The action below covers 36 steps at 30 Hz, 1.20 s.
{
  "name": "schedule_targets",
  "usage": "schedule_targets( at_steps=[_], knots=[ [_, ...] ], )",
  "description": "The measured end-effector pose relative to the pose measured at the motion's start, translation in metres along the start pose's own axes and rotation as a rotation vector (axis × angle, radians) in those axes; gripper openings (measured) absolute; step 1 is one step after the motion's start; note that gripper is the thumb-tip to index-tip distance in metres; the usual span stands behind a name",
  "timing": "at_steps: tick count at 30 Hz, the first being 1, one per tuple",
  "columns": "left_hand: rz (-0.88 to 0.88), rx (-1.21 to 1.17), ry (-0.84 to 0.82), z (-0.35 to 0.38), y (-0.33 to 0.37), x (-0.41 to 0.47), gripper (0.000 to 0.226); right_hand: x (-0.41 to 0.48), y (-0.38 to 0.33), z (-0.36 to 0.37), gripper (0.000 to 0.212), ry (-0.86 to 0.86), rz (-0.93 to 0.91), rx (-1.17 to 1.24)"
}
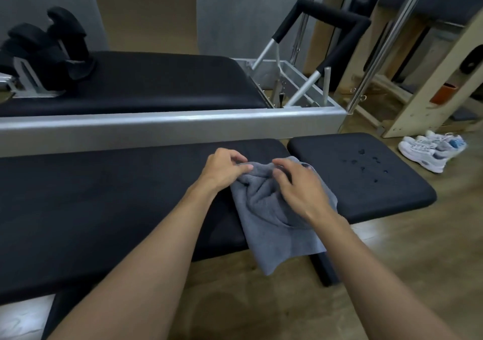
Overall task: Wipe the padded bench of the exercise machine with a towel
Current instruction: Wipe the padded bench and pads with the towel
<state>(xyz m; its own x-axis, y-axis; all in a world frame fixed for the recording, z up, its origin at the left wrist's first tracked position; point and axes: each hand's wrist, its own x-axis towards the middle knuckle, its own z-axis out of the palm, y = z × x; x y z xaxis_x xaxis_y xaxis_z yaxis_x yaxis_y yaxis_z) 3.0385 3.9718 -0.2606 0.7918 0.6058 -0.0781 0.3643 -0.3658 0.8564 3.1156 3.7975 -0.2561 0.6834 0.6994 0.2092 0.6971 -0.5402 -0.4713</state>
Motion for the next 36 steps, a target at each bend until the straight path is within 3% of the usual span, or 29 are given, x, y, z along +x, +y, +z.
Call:
schedule_targets(
  at_steps=[3, 7, 9, 13, 16, 19, 22, 25, 28, 30, 32, 36],
  knots=[
    [-0.005, -0.08, 0.06, 0.008, 0.003, 0.001, 0.019, -0.023, 0.017, 0.012, 0.045, -0.026, 0.015, -0.138],
    [-0.065, 0.321, 0.105, 0.026, 0.005, -0.004, 0.043, -0.02, 0.024, 0.023, 0.037, 0.088, 0.007, -0.085],
    [0.033, 0.311, 0.122, 0.03, 0.014, -0.008, 0.042, -0.016, 0.023, 0.021, 0.027, 0.155, 0.004, -0.056],
    [0.233, 0.002, 0.123, 0.044, 0.07, -0.006, 0.034, -0.011, 0.033, -0.004, 0.011, 0.306, 0.12, 0.224],
    [0.376, -0.139, 0.112, 0.071, 0.133, 0.008, 0.034, 0.0, 0.058, -0.051, 0.008, 0.528, 0.12, 0.377],
    [0.377, -0.466, -0.047, 0.112, 0.198, 0.027, 0.03, 0.014, 0.093, -0.112, 0.008, 0.744, 0.051, 0.364],
    [0.305, -0.779, -0.224, 0.142, 0.231, 0.056, 0.025, 0.032, 0.131, -0.161, 0.013, 0.797, -0.012, 0.259],
    [0.163, -0.717, -0.259, 0.15, 0.217, 0.094, 0.018, 0.054, 0.16, -0.166, 0.023, 0.635, -0.024, 0.034],
    [0.013, -0.072, -0.075, 0.157, 0.172, 0.117, 0.015, 0.079, 0.176, -0.132, 0.032, 0.284, -0.005, -0.118],
    [0.003, 0.24, -0.055, 0.172, 0.147, 0.111, 0.021, 0.082, 0.184, -0.102, 0.041, -0.009, 0.063, -0.201],
    [0.034, 0.317, -0.056, 0.185, 0.137, 0.104, 0.028, 0.08, 0.189, -0.08, 0.054, -0.195, 0.08, -0.284],
    [0.092, 0.343, -0.061, 0.194, 0.131, 0.096, 0.045, 0.046, 0.189, -0.075, 0.057, -0.255, -0.09, -0.32]
  ],
)
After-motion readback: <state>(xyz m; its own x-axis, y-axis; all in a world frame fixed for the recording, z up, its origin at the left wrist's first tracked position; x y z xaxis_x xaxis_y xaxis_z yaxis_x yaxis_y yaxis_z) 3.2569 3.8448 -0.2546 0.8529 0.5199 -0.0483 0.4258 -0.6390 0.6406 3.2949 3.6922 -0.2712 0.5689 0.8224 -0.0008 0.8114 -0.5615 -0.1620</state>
